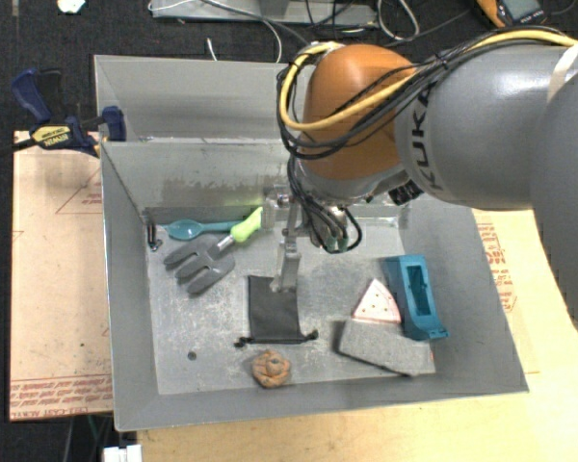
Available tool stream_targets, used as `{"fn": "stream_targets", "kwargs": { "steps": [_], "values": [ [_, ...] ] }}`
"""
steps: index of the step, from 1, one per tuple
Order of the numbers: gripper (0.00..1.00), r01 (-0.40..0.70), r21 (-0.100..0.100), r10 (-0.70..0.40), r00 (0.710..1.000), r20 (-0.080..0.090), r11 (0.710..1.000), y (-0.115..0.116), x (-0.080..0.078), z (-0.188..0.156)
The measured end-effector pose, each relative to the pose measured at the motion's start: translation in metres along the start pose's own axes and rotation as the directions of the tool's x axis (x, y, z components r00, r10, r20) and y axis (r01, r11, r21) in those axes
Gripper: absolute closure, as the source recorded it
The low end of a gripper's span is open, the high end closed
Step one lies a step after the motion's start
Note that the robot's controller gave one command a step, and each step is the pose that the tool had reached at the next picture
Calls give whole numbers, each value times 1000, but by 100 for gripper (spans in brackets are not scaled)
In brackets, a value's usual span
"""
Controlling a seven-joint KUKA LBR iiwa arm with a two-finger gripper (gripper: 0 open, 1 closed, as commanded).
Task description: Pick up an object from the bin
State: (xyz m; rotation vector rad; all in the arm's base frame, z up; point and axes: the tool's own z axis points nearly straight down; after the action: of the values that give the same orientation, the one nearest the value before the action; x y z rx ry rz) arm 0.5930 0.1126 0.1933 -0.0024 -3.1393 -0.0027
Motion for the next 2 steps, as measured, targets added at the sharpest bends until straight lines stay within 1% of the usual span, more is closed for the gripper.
{"fn": "stream_targets", "kwargs": {
  "steps": [1, 2],
  "values": [
    [0, 73, 0, -73, 997, 12, 997, 13, -9, 8],
    [0, -13, -3, 13, 1000, 8, 1000, -1, 30, 69]
  ]
}}
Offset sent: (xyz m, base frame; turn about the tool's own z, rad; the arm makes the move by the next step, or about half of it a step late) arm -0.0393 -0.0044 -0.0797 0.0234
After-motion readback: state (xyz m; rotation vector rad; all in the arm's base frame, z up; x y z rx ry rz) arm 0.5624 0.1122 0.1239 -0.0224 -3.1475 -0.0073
